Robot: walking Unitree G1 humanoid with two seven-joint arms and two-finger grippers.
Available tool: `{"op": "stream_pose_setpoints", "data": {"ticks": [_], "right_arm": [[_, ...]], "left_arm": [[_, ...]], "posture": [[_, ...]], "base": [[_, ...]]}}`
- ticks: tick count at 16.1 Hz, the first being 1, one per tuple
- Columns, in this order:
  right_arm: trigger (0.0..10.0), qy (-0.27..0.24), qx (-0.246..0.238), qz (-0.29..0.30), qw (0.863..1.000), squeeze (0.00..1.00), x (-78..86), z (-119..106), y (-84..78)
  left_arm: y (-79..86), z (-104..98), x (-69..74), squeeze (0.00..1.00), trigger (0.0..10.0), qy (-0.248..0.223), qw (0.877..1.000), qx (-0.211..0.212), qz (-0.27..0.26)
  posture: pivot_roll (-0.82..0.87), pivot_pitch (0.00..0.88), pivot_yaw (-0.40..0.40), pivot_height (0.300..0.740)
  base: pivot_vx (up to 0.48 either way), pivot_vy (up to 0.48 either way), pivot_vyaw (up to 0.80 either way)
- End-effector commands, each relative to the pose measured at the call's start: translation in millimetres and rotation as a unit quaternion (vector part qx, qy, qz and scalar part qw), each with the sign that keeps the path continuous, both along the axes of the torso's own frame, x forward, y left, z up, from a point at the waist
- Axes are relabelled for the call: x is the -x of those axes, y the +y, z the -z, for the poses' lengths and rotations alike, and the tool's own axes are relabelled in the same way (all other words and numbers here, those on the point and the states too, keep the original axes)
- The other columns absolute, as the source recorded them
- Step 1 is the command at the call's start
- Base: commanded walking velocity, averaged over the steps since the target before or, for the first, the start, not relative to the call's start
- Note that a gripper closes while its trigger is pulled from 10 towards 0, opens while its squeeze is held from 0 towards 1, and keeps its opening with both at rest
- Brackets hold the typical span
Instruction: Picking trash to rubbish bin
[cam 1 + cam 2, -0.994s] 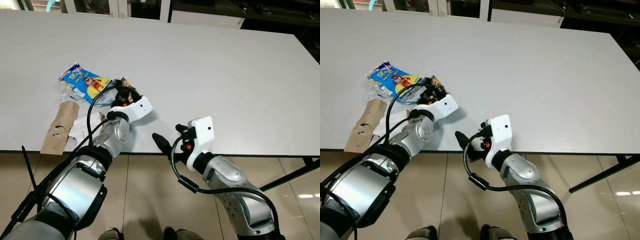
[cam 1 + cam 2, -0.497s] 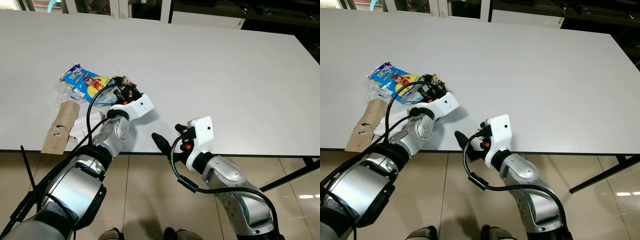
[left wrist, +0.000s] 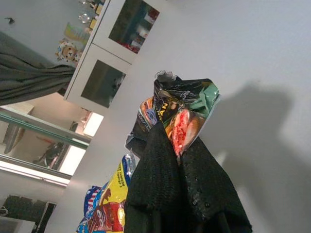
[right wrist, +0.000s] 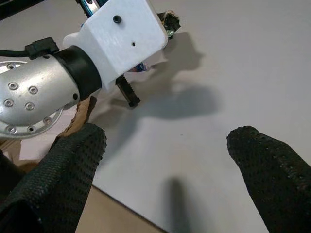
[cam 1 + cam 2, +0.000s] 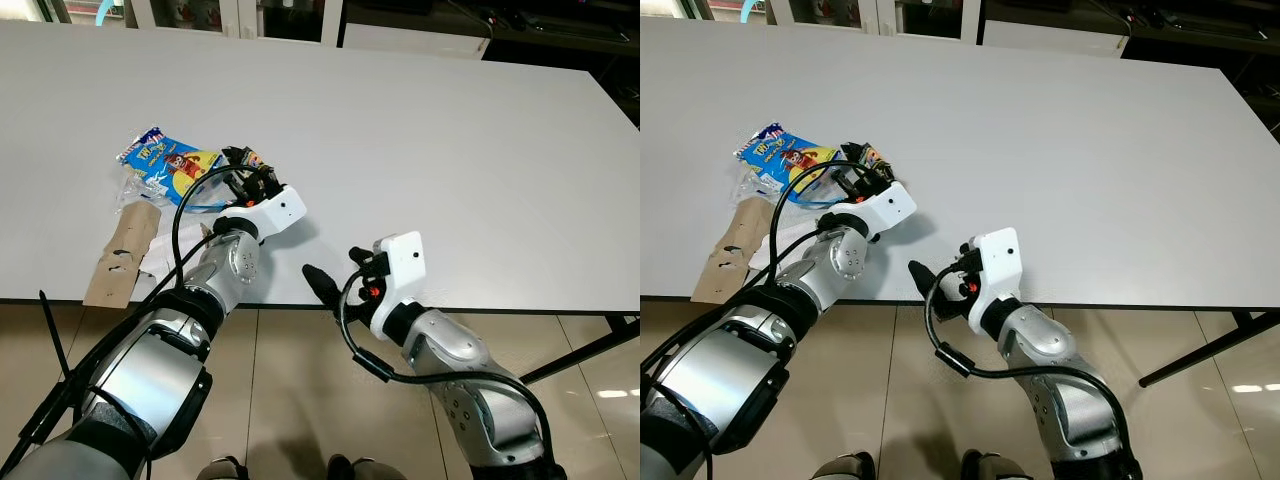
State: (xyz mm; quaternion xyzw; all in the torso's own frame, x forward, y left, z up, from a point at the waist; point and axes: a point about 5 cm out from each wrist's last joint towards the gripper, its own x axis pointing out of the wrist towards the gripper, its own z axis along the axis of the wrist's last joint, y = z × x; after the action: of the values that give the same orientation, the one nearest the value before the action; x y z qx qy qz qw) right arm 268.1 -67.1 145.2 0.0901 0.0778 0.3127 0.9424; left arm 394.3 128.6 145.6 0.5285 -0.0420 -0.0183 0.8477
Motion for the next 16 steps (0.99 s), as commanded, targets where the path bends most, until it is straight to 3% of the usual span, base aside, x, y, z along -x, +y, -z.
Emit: {"op": "stream_pose_setpoints", "data": {"ticks": [1, 2, 4, 5, 8, 10, 11, 13, 16], "right_arm": [[10.0, -0.007, -0.001, 0.006, 1.0, 0.0, -2.4, -1.6, -1.1], [10.0, -0.008, -0.002, 0.007, 1.0, 0.0, -3.2, -1.8, -0.8], [10.0, -0.011, -0.001, 0.009, 1.0, 0.0, -7.4, -1.3, -0.6], [10.0, -0.018, -0.002, 0.017, 1.0, 0.0, -12.1, -2.3, -1.1], [10.0, -0.031, -0.005, 0.042, 0.999, 0.0, -21.8, -6.2, -3.4], [10.0, -0.046, -0.017, 0.097, 0.994, 0.0, -34.8, -12.5, -13.2], [10.0, -0.057, -0.027, 0.123, 0.99, 0.0, -40.4, -17.0, -18.9], [10.0, -0.079, -0.022, 0.153, 0.985, 0.0, -47.6, -21.7, -26.3], [10.0, -0.113, -0.016, 0.207, 0.972, 0.0, -54.3, -28.2, -42.4]], "left_arm": [[-4.3, 8.7, 4.3, 0.0, 0.0, 0.0, 1.0, 0.004, 0.006], [-5.7, 5.5, 3.8, 0.0, 0.0, -0.012, 1.0, 0.009, 0.01], [-15.7, -8.0, 3.1, 0.0, 10.0, -0.056, 0.996, 0.047, 0.041], [-20.2, -17.6, 3.3, 0.0, 10.0, -0.081, 0.991, 0.088, 0.06], [-21.1, -29.0, 5.2, 0.0, 10.0, -0.114, 0.981, 0.136, 0.082], [-12.4, -35.8, 5.7, 0.0, 10.0, -0.127, 0.97, 0.194, 0.072], [-3.5, -37.6, 6.0, 0.0, 10.0, -0.127, 0.959, 0.246, 0.054], [4.8, -42.1, 8.6, 0.0, 10.0, -0.132, 0.939, 0.313, 0.053], [15.9, -47.6, 20.3, 0.0, 10.0, -0.145, 0.919, 0.36, 0.068]], "posture": [[-0.16, 0.125, -0.083, 0.74], [-0.16, 0.123, -0.082, 0.74], [-0.15, 0.109, -0.08, 0.74], [-0.14, 0.101, -0.077, 0.74], [-0.13, 0.078, -0.073, 0.74], [-0.11, 0.061, -0.074, 0.74], [-0.1, 0.056, -0.077, 0.74], [-0.08, 0.052, -0.081, 0.74], [-0.06, 0.042, -0.086, 0.74]], "base": [[0.0, 0.0, 0.0], [0.0, 0.0, 0.0], [0.0, 0.0, 0.0], [0.0, 0.0, 0.0], [0.0, 0.0, 0.0], [0.0, 0.0, 0.0], [0.0, 0.0, 0.0], [0.0, 0.0, 0.0], [0.0, 0.0, 0.0]]}}
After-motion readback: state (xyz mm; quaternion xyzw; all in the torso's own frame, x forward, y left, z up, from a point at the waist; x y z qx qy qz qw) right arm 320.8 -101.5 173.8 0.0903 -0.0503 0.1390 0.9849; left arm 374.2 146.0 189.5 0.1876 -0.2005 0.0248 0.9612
